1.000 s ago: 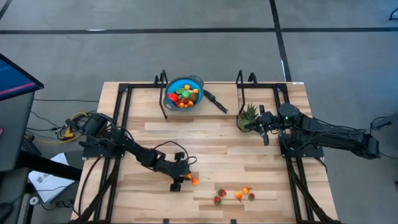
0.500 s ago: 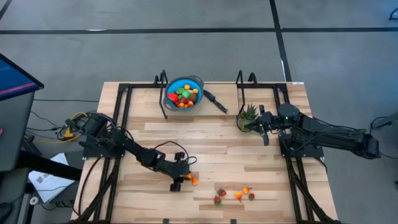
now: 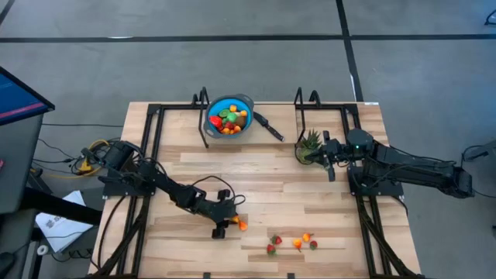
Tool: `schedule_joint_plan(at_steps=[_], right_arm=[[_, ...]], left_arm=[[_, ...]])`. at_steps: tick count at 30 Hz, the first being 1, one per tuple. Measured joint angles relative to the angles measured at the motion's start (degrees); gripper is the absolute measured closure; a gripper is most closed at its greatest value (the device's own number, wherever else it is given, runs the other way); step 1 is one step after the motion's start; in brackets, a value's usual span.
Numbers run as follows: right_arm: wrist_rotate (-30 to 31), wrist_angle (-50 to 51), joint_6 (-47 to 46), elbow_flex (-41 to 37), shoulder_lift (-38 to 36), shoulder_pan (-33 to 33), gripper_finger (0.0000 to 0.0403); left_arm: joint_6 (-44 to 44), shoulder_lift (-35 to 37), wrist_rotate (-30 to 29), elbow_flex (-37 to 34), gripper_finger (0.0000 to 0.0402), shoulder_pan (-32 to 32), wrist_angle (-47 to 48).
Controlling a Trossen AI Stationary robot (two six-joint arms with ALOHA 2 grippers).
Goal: Pick & Place Fruit
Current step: Put the pear into the basket
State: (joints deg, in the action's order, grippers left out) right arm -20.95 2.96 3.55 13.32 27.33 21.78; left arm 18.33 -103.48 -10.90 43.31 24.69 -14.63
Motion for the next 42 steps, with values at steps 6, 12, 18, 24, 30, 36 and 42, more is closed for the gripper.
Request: schedule_joint_plan(at_steps=[6, 12, 18, 24, 30, 36, 42], right_arm=[[0.0, 0.0, 0.0, 0.0, 0.0, 0.0, 0.0403], [0.0, 0.0, 0.0, 0.0, 0.0, 0.0, 0.0403], [0.0, 0.0, 0.0, 0.0, 0.0, 0.0, 0.0403], [0.0, 0.0, 0.0, 0.0, 0.0, 0.0, 0.0403], [0.0, 0.0, 0.0, 0.0, 0.0, 0.0, 0.0403], [0.0, 0.0, 0.0, 0.0, 0.0, 0.0, 0.0403], [0.0, 0.0, 0.1, 0.0, 0.0, 0.0, 0.0403]], left_arm=[[0.0, 0.0, 0.0, 0.0, 0.0265, 0.0, 0.0], [0.0, 0.0, 0.0, 0.0, 0.0265, 0.0, 0.0], [0.0, 0.0, 0.0, 0.0, 0.0265, 0.0, 0.0], [0.0, 0.0, 0.0, 0.0, 0.0265, 0.0, 0.0], [0.0, 0.0, -0.9, 0.0, 0.0265, 0.0, 0.1], [0.0, 0.0, -5.8, 0.0, 0.0265, -0.1, 0.2], [0.0, 0.0, -8.2, 0.0, 0.0265, -1.2, -1.6]])
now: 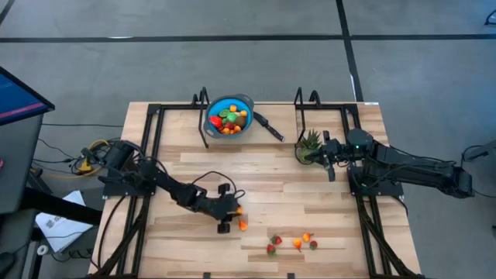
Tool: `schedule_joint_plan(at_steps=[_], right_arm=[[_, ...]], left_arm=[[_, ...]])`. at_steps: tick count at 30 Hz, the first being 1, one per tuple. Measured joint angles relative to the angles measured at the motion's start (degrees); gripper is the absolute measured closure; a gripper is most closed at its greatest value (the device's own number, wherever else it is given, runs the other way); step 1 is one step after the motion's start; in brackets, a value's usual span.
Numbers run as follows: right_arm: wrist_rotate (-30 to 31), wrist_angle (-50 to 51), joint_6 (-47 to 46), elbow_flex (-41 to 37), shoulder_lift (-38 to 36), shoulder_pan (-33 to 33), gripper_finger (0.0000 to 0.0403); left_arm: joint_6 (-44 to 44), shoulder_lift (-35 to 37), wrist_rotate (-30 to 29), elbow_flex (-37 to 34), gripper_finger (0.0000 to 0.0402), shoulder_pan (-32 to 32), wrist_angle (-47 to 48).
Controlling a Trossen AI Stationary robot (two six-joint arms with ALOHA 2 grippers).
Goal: Pick & Place Fruit
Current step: Put the pear into the basket
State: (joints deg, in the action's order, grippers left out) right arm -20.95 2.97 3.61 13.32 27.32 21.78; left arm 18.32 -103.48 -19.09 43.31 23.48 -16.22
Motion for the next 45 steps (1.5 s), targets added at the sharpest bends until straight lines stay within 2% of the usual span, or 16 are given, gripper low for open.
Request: schedule_joint_plan(at_steps=[15, 24, 32, 41, 45], right_arm=[[0.0, 0.0, 0.0, 0.0, 0.1, 0.0, 0.0403], [0.0, 0.0, 0.0, 0.0, 0.1, 0.0, 0.0403], [0.0, 0.0, 0.0, 0.0, 0.1, 0.0, 0.0403], [0.0, 0.0, 0.8, 0.0, 0.1, 0.0, 0.0403], [0.0, 0.0, 1.5, 0.0, 0.1, 0.0, 0.0403]], left_arm=[[0.0, 0.0, 0.0, 0.0, 0.0265, -4.0, -6.4], [-0.2, 0.0, -0.4, 0.0, 0.0265, -6.6, -17.1], [-6.0, 0.0, -0.6, 0.2, 0.0265, -10.0, -27.4], [-14.9, 0.2, -1.0, 5.2, 0.0265, -14.2, -28.1], [-15.1, 4.0, -1.4, 5.2, 0.0265, -16.8, -25.8]])
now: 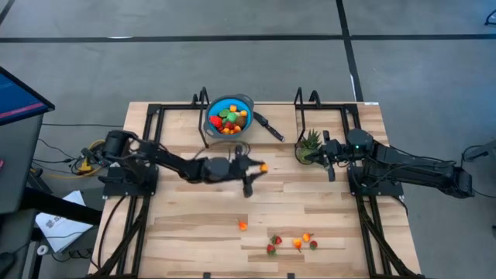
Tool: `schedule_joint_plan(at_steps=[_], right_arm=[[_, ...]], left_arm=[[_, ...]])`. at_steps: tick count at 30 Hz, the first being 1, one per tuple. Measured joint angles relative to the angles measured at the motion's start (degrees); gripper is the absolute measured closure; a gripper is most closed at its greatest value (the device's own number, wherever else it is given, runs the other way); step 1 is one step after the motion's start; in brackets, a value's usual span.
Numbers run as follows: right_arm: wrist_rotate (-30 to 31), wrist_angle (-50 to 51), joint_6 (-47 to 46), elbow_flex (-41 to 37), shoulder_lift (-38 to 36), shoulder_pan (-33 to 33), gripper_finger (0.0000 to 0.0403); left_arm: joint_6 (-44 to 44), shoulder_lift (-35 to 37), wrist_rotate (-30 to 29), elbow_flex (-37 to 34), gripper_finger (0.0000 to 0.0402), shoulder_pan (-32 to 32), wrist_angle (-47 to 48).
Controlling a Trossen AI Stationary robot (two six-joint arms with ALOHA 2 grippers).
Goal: Pick & Place Fruit
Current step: Put the pear into the basket
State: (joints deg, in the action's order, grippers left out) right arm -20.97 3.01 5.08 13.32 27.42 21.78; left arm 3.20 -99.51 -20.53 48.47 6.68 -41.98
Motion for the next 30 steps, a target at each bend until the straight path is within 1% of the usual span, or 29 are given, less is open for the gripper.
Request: schedule_joint_plan(at_steps=[2, 9, 12, 15, 18, 21, 27, 30], right_arm=[[0.0, 0.0, 0.0, 0.0, 0.0, 0.0, 0.0403], [0.0, 0.0, 0.0, 0.0, 0.0, 0.0, 0.0403], [0.0, 0.0, 0.0, 0.0, 0.0, 0.0, 0.0403], [0.0, 0.0, 0.0, 0.0, 0.0, 0.0, 0.0403], [0.0, 0.0, 0.0, 0.0, 0.0, 0.0, 0.0403], [0.0, 0.0, 0.0, 0.0, 0.0, 0.0, 0.0403], [0.0, 0.0, 0.0, 0.0, 0.0, 0.0, 0.0403], [0.0, 0.1, 0.0, 0.0, 0.0, 0.0, 0.0403]], left_arm=[[-0.4, 3.5, -2.5, -0.3, 0.0265, -1.1, 3.0], [-7.5, 18.0, -13.3, -0.3, 0.0265, -3.5, 15.0], [-10.2, 22.9, -17.7, -0.3, 0.0265, -4.8, 18.0], [-13.0, 25.9, -20.6, -0.3, 0.0265, -6.4, 18.6], [-14.1, 27.2, -22.3, -0.3, 0.0265, -8.8, 19.0], [-13.9, 27.0, -22.6, -0.3, 0.0265, -12.0, 19.4], [-13.2, 23.7, -22.6, -0.3, 0.0265, -18.1, 20.2], [-11.3, 21.0, -22.6, -0.3, 0.0265, -20.6, 20.2]])
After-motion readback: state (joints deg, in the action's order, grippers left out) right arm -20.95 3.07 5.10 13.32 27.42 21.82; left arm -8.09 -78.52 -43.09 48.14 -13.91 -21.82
